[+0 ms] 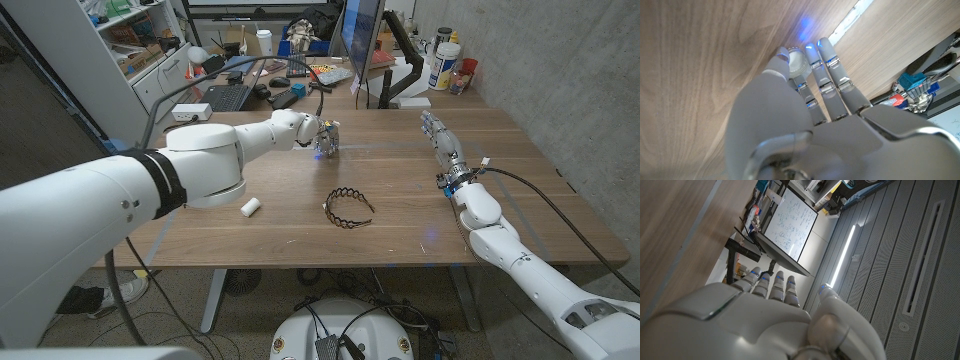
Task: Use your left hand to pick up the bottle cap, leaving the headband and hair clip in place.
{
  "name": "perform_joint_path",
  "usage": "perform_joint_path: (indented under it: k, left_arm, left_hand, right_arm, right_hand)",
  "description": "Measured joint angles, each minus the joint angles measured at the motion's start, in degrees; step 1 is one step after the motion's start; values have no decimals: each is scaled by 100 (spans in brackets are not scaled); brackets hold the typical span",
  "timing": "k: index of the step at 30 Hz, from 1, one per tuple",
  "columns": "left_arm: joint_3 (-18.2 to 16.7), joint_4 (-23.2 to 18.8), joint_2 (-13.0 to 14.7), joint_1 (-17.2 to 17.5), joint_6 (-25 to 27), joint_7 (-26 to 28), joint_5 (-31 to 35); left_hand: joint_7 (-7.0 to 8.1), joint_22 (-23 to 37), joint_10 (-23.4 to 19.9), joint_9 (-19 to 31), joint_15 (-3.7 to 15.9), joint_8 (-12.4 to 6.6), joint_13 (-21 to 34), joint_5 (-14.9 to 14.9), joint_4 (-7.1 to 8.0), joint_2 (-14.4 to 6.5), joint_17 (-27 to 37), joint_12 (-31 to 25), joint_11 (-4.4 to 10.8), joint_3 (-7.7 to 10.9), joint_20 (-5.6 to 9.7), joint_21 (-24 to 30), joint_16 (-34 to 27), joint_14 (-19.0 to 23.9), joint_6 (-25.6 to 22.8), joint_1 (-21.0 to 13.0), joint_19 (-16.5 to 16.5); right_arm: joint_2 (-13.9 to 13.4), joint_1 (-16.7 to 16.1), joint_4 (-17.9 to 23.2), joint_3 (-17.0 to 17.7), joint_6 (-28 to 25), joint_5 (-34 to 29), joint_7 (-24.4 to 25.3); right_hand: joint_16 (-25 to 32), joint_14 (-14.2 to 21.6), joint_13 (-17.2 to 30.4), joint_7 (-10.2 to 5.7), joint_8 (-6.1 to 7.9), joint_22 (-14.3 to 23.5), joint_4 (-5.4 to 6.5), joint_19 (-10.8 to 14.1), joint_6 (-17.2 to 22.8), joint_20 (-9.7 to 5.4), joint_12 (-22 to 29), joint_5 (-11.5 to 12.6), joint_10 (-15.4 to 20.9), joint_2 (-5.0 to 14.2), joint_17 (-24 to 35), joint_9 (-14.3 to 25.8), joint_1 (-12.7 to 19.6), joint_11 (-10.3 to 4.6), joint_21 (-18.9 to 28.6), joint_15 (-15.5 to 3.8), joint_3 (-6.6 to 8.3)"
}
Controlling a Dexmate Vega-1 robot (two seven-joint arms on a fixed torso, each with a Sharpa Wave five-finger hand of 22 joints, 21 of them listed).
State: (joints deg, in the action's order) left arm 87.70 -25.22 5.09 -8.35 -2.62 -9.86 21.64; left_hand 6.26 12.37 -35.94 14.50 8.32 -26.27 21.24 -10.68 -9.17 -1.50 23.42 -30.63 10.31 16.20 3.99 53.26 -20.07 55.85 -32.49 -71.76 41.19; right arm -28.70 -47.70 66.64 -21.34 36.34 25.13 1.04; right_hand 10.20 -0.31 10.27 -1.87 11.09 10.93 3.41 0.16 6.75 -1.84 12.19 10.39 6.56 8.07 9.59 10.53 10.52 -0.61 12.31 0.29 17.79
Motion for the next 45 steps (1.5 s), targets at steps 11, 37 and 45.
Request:
perform_joint_path:
  k: [11, 37, 45]
  left_arm:
    - [-37, 3, 95, 13, -269, -7, 43]
    - [-229, 49, 278, -208, -1264, -179, 46]
    - [-293, 234, 249, -307, -1505, -101, 80]
  left_hand:
    - [29, 83, -72, 154, 58, -208, 0, 43, 39, -100, 356, -254, -48, -59, 10, 406, -113, 183, -153, -318, 26]
    - [-197, 82, -101, 215, 88, -250, -1, 60, 86, -53, 515, -353, -76, -123, 16, 610, -113, 214, -581, -406, -15]
    - [-197, 82, -100, 231, 88, -250, -1, 61, 85, -54, 542, -354, -75, -123, 11, 653, -112, 214, -581, -407, -20]
  right_arm:
    - [20, -29, -25, 0, 69, -67, 133]
    - [-82, -190, 300, 43, 37, -225, 333]
    - [-107, -245, 393, 60, 17, -257, 379]
  right_hand:
    - [0, 0, 0, -62, 0, 0, 0, 0, 0, 0, 0, 0, 10, -23, 0, 0, -23, -13, 0, 0, -32]
    - [0, 21, -1, -153, 0, 0, 8, 0, -10, 0, 0, 43, 18, -76, 1, -1, -76, -124, 0, -21, -71]
    - [0, 21, -1, -204, 0, 0, 32, 0, 1, 0, 0, 43, -13, -76, 1, -1, -76, -155, 0, -20, -95]
